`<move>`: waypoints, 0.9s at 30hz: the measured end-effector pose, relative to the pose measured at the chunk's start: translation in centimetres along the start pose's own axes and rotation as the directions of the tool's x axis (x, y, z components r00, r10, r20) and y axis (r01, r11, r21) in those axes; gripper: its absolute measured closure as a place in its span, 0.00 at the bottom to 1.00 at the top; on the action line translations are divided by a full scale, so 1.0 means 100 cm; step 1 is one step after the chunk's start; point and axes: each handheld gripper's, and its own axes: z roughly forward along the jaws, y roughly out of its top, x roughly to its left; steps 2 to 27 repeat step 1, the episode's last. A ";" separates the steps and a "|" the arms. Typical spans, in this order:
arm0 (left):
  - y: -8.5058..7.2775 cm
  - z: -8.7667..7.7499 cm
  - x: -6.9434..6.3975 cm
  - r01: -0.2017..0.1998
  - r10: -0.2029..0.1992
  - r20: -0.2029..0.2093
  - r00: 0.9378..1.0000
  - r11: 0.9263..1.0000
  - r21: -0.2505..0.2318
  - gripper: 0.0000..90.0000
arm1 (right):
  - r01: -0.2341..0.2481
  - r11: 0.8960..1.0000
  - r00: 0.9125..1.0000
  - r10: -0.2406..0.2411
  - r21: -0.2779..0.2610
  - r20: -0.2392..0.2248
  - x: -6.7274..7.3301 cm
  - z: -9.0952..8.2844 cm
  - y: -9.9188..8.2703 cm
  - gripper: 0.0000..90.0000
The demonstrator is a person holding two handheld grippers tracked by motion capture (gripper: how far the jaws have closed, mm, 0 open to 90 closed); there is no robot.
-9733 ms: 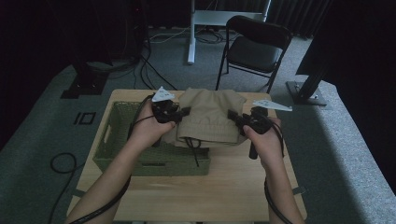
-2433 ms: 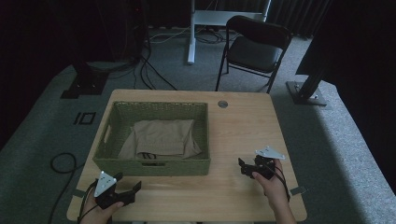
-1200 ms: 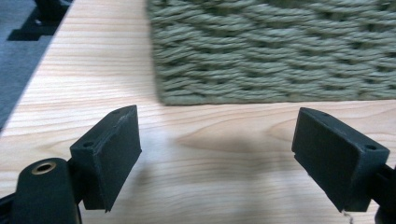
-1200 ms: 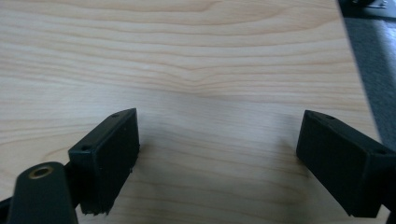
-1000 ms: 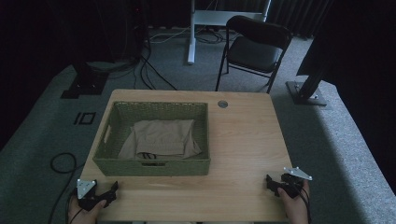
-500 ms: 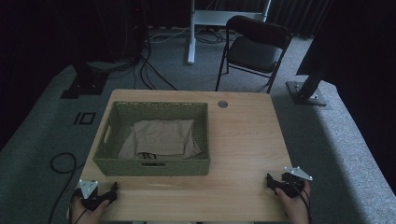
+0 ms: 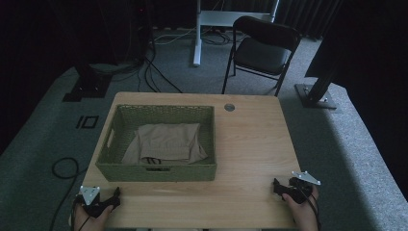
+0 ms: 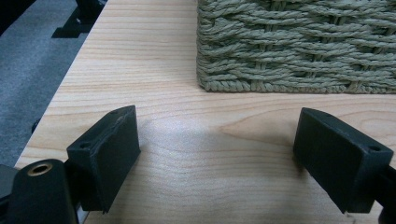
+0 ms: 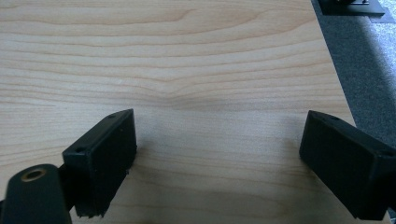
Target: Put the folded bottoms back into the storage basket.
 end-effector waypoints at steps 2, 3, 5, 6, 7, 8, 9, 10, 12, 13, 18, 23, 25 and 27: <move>0.000 0.000 0.000 0.000 0.000 0.000 1.000 1.000 0.000 0.17 | -0.001 1.000 1.000 0.001 0.000 0.001 0.000 0.000 0.000 0.11; 0.000 0.000 0.000 0.000 0.000 0.000 1.000 1.000 0.000 0.17 | -0.001 1.000 1.000 0.001 0.000 0.001 0.000 0.000 0.000 0.11; 0.000 0.000 0.000 0.000 0.000 0.000 1.000 1.000 0.000 0.17 | -0.001 1.000 1.000 0.001 0.000 0.001 0.000 0.000 0.000 0.11; 0.000 0.000 0.000 0.000 0.000 0.000 1.000 1.000 0.000 0.17 | -0.001 1.000 1.000 0.001 0.000 0.001 0.000 0.000 0.000 0.11; 0.000 0.000 0.000 0.000 0.000 0.000 1.000 1.000 0.000 0.17 | -0.001 1.000 1.000 0.001 0.000 0.001 0.000 0.000 0.000 0.11; 0.000 0.000 0.000 0.000 0.000 0.000 1.000 1.000 0.000 0.17 | -0.001 1.000 1.000 0.001 0.000 0.001 0.000 0.000 0.000 0.11; 0.000 0.000 0.000 0.000 0.000 0.000 1.000 1.000 0.000 0.17 | -0.001 1.000 1.000 0.001 0.000 0.001 0.000 0.000 0.000 0.11; 0.000 0.000 0.000 0.000 0.000 0.000 1.000 1.000 0.000 0.17 | -0.001 1.000 1.000 0.001 0.000 0.001 0.000 0.000 0.000 0.11; 0.000 0.000 0.000 0.000 0.000 0.000 1.000 1.000 0.000 0.17 | -0.001 1.000 1.000 0.001 0.000 0.001 0.000 0.000 0.000 0.11; 0.000 0.000 0.000 0.000 0.000 0.000 1.000 1.000 0.000 0.17 | -0.001 1.000 1.000 0.001 0.000 0.001 0.000 0.000 0.000 0.11; 0.000 0.000 0.000 0.000 0.000 0.000 1.000 1.000 0.000 0.17 | -0.001 1.000 1.000 0.001 0.000 0.001 0.000 0.000 0.000 0.11; 0.000 0.000 0.000 0.000 0.000 0.000 1.000 1.000 0.000 0.17 | -0.001 1.000 1.000 0.001 0.000 0.001 0.000 0.000 0.000 0.11; 0.000 0.000 0.000 0.000 0.000 0.000 1.000 1.000 0.000 0.17 | -0.001 1.000 1.000 0.001 0.000 0.001 0.000 0.000 0.000 0.11; 0.000 0.000 0.000 0.000 0.000 0.000 1.000 1.000 0.000 0.17 | -0.001 1.000 1.000 0.001 0.000 0.001 0.000 0.000 0.000 0.11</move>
